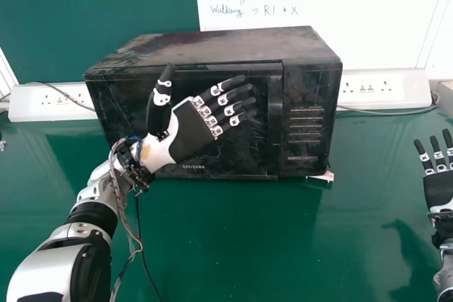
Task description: Open the door of oven
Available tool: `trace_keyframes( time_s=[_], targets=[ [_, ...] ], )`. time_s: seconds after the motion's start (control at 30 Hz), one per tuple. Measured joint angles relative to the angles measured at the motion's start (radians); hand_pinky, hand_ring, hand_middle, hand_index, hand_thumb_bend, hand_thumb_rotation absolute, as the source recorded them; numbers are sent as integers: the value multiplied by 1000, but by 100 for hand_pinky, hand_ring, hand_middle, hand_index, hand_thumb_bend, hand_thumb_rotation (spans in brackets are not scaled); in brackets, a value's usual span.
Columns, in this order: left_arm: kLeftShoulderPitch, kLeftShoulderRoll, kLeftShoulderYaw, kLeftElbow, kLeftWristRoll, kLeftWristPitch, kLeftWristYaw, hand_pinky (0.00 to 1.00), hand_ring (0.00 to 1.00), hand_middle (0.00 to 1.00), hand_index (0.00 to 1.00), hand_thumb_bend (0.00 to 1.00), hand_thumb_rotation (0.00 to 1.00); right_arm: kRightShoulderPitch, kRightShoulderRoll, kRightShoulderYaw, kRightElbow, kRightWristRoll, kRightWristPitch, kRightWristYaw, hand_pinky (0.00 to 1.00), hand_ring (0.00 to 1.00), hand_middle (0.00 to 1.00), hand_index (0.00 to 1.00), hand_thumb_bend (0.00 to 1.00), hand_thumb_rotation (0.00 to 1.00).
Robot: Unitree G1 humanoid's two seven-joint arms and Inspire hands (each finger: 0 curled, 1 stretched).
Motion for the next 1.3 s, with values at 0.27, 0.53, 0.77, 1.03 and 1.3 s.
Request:
trace_keyframes(
  time_s=[0.27, 0.53, 0.77, 1.03, 1.3],
  targets=[
    [0, -3, -12, 6, 32, -15, 33, 72, 92, 99, 95, 97, 84, 0, 0, 3, 0, 0, -8, -4, 98, 100, 100, 90, 100, 88],
    [0, -7, -23, 10, 64, -27, 73, 71, 92, 98, 94, 97, 85, 0, 0, 6, 0, -2, -11, -19, 96, 100, 100, 91, 100, 89],
    [0, -12, -36, 11, 90, -54, 142, 68, 90, 95, 94, 97, 87, 0, 0, 6, 0, -2, -13, -22, 96, 100, 100, 92, 100, 89],
    [0, -16, -50, 11, 123, -76, 227, 68, 89, 94, 95, 97, 88, 0, 0, 7, 0, -2, -13, -22, 96, 100, 100, 93, 100, 91],
    [0, -21, -74, 6, 152, -96, 267, 67, 88, 94, 95, 96, 91, 0, 0, 8, 0, -3, -15, -27, 95, 100, 100, 93, 100, 91]
  ],
)
